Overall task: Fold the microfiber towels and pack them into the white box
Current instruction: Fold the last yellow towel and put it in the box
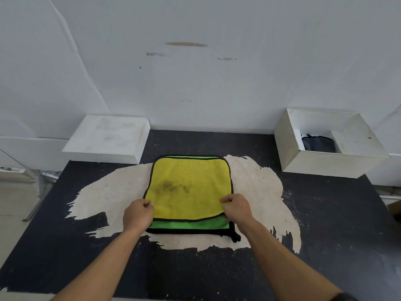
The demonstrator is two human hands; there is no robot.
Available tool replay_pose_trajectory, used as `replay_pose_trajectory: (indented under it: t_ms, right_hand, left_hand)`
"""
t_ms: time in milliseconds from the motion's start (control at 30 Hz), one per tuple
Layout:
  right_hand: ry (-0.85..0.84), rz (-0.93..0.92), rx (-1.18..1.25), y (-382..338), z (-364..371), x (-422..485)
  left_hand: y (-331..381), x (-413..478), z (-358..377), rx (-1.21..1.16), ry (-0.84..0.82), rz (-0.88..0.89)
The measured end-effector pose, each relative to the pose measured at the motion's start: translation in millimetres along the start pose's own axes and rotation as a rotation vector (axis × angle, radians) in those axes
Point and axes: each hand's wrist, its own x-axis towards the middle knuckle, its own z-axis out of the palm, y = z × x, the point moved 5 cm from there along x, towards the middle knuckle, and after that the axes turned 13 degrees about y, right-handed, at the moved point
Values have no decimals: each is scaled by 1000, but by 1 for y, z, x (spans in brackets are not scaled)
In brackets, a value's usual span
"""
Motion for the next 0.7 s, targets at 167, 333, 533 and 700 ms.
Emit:
replay_pose_trajectory:
  t_ms: [167,333,533,700]
  right_hand:
    - [91,-69,68,-27,-17,15]
    - [274,-155,170,-77,-68,37]
    - [421,-21,469,-90,-151,53]
    - [469,72,471,-61,-203,58]
  left_hand:
    - [41,16,-24,-125,55,27]
    - [119,45,-57,-241,46,75]
    - [202,46,-75,-537,-28,-67]
    - [239,13,-46,-588,-172,-115]
